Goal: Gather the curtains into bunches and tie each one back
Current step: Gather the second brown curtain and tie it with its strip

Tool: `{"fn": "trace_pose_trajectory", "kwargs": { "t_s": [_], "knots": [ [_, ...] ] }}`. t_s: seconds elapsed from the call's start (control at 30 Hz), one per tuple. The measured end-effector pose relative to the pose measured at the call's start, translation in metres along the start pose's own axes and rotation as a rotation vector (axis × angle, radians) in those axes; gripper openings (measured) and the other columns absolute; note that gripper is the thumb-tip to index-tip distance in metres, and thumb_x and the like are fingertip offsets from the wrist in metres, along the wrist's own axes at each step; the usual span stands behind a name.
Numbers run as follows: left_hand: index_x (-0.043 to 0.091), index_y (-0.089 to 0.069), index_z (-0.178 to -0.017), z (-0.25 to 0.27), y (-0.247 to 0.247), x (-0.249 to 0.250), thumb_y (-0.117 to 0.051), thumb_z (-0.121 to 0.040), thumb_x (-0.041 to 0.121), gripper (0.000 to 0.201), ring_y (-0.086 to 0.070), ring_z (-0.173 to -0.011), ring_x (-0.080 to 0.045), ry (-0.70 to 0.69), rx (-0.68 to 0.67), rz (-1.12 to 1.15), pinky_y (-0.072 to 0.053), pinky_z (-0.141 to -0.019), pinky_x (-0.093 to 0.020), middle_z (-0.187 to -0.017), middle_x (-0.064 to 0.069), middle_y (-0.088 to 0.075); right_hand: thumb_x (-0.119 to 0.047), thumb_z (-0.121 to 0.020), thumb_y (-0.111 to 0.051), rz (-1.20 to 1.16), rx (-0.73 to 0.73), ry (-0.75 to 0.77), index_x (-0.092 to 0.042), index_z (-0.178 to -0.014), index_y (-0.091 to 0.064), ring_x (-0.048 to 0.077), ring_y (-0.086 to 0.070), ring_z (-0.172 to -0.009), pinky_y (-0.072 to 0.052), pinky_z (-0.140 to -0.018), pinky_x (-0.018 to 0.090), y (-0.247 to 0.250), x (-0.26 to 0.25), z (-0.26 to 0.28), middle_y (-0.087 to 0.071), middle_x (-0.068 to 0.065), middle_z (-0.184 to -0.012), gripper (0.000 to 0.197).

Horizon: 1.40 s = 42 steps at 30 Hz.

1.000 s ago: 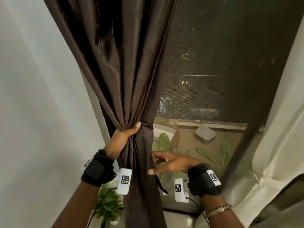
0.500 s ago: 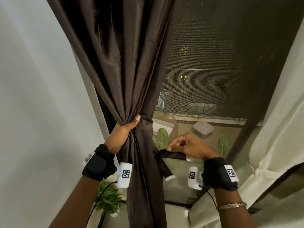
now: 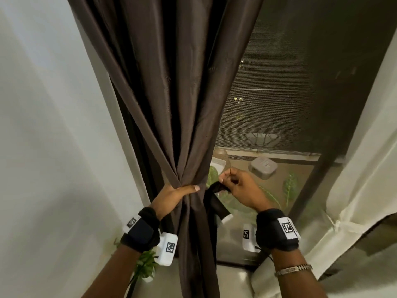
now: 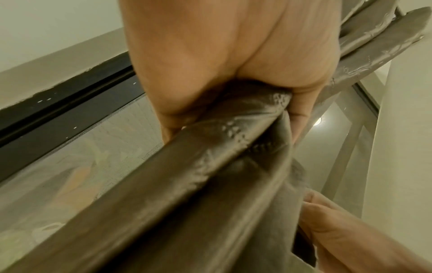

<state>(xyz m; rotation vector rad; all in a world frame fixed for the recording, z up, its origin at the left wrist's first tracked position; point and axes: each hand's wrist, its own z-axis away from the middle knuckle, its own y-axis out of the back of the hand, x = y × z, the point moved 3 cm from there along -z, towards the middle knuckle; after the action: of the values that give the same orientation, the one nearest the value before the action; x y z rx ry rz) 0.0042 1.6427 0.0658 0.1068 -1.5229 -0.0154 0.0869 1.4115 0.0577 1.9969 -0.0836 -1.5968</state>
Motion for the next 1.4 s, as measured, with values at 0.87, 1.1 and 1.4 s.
{"fn": "trace_pose_trajectory", "kwargs": {
  "t_s": [0.87, 1.1, 1.4],
  "knots": [
    [0.038, -0.069, -0.134, 0.007, -0.01, -0.06, -0.078, -0.077, 0.072, 0.067, -0.062, -0.134, -0.008, 0.098, -0.067, -0.118, -0.039, -0.126, -0.041, -0.136, 0.018, -0.072, -0.02, -0.095, -0.076, -0.019, -0.357, 0.018, -0.013, -0.105, -0.072, 0.022, -0.075, -0.091, -0.06, -0.092, 0.054, -0.053, 0.001, 0.019, -0.077, 0.014, -0.101, 0.013],
    [0.044, -0.059, -0.136, 0.016, -0.014, -0.063, -0.08, -0.087, 0.057, 0.054, -0.06, -0.136, -0.012, 0.121, -0.036, -0.041, -0.038, -0.126, -0.039, -0.142, 0.014, -0.067, 0.003, -0.092, -0.067, -0.256, -0.318, 0.003, -0.002, -0.115, -0.067, 0.027, -0.075, -0.097, -0.057, -0.097, 0.048, -0.061, 0.006, 0.038, -0.076, 0.024, -0.103, 0.024],
    [0.051, -0.03, -0.149, 0.022, -0.017, -0.06, -0.066, -0.097, 0.058, 0.064, -0.026, -0.154, -0.024, -0.024, 0.095, -0.295, -0.041, -0.123, -0.052, -0.151, 0.009, -0.027, -0.038, -0.072, -0.097, -0.153, -0.214, 0.048, -0.035, -0.148, -0.047, 0.002, -0.061, -0.133, -0.05, -0.112, 0.029, -0.09, -0.003, 0.052, -0.064, -0.017, -0.142, 0.091]
  ]
}}
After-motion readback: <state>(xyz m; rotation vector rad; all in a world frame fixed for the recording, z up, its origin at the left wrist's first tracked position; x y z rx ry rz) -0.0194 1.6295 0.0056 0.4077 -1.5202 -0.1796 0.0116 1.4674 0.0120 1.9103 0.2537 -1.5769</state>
